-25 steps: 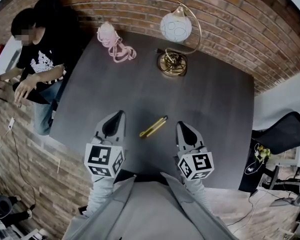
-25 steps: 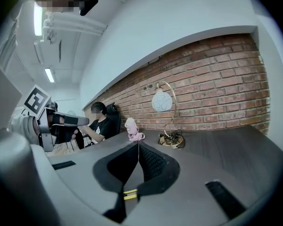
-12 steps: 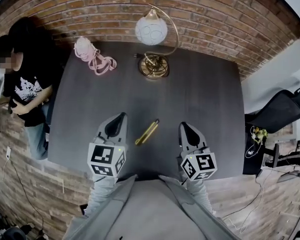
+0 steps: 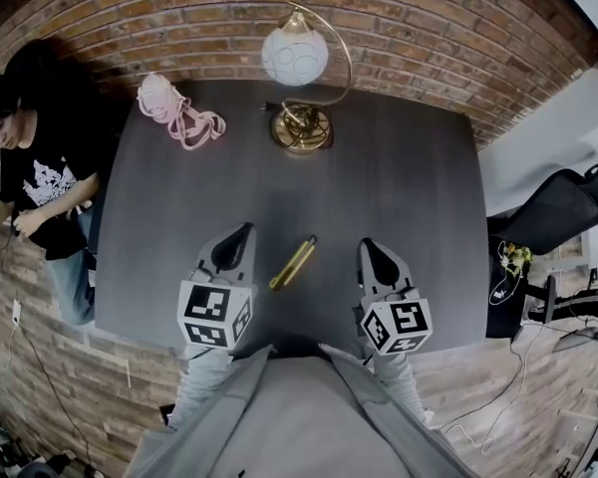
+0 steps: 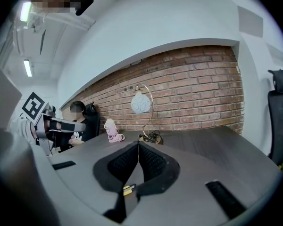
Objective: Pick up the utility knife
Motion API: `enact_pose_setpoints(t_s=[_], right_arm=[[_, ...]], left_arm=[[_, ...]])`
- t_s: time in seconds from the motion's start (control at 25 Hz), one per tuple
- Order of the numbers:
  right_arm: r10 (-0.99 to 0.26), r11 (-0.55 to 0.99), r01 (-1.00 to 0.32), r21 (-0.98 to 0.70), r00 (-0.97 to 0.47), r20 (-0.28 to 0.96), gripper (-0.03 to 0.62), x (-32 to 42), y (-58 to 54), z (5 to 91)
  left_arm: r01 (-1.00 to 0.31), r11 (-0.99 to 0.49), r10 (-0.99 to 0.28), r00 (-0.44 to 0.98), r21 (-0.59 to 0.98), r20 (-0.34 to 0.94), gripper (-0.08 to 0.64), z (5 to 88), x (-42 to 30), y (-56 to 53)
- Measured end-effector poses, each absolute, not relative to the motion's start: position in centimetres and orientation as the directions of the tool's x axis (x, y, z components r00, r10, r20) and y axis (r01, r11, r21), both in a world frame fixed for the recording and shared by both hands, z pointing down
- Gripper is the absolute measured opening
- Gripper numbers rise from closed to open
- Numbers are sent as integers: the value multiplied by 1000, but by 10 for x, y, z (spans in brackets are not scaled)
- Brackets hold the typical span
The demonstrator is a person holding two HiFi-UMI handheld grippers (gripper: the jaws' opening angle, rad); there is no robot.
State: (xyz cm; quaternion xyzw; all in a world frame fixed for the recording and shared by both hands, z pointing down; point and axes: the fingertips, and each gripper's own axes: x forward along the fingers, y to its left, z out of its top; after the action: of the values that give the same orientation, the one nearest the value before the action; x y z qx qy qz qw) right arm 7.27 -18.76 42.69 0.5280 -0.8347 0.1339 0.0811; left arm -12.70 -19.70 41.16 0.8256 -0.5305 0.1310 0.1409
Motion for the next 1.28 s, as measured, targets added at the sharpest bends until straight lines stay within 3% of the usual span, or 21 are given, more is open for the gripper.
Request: enact_pose_setpoints(t_s=[0.6,0.92,1.28], right_arm=[[-856,393,-906,-156,-423,298,18,81,-179,436],[-863,367,-916,-163,-401,309,18,92,-173,443],[-865,337,-924,-181,-380,327,18,97,-163,453]], left_arm=[[-896,-433,-803,435,104,406,21,435,-103,-192],[-859,-493,-725,493,136,481,130,472,-75,-182],[-805,-575,-613,542,145,575,188,524,-44,-171]])
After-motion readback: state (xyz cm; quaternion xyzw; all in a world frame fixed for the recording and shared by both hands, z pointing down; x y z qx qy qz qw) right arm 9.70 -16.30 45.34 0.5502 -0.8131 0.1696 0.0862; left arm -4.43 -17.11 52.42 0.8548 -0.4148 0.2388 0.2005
